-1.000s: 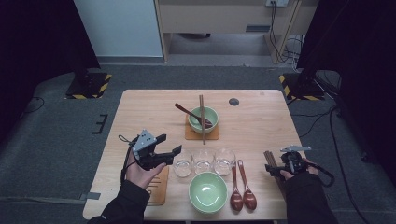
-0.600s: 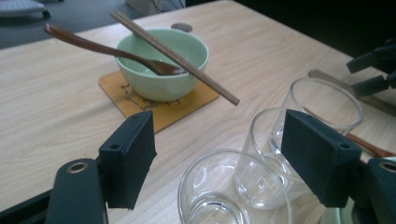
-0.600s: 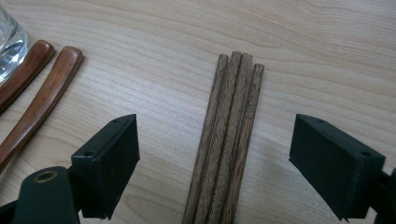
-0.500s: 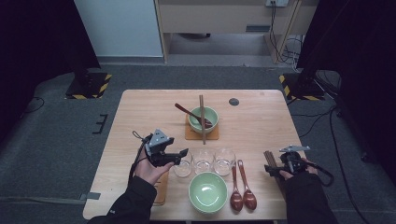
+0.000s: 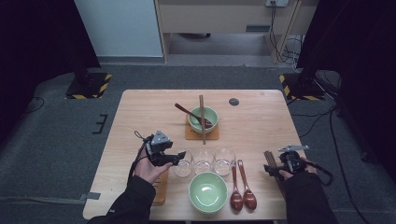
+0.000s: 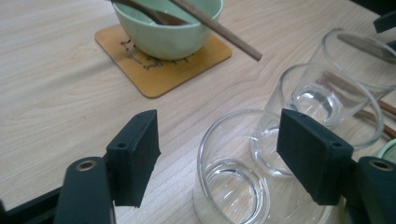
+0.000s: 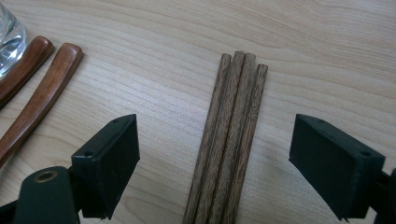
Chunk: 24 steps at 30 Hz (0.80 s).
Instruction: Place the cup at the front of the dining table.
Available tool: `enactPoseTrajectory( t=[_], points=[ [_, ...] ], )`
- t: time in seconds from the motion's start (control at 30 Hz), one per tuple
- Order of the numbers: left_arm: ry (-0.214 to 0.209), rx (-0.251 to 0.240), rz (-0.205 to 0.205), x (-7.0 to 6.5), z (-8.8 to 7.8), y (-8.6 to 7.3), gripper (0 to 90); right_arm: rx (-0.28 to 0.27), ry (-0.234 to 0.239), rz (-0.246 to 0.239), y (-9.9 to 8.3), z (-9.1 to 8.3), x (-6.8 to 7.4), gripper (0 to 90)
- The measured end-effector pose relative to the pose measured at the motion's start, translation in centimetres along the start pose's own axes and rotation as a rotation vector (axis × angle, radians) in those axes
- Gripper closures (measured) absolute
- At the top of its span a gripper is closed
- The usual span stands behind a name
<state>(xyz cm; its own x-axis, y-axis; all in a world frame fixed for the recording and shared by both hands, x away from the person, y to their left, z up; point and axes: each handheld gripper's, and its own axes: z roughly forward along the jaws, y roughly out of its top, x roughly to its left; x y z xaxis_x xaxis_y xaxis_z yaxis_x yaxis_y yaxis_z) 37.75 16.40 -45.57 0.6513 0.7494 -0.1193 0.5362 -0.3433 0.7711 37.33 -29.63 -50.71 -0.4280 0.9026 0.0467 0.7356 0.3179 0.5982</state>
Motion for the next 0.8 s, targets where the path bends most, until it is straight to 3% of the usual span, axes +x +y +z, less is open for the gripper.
enactPoseTrajectory(
  t=[0.23, 0.8],
  points=[
    [0.002, 0.06, 0.011, 0.0, 0.6, -0.3, 41.6, 0.009, 0.003, -0.002, 0.0, 0.1, 0.1, 15.7],
    [-0.006, 0.15, -0.014, 0.2, 1.7, -0.2, 67.2, 0.014, 0.008, 0.001, 0.1, 0.3, 0.2, 15.1]
  ],
)
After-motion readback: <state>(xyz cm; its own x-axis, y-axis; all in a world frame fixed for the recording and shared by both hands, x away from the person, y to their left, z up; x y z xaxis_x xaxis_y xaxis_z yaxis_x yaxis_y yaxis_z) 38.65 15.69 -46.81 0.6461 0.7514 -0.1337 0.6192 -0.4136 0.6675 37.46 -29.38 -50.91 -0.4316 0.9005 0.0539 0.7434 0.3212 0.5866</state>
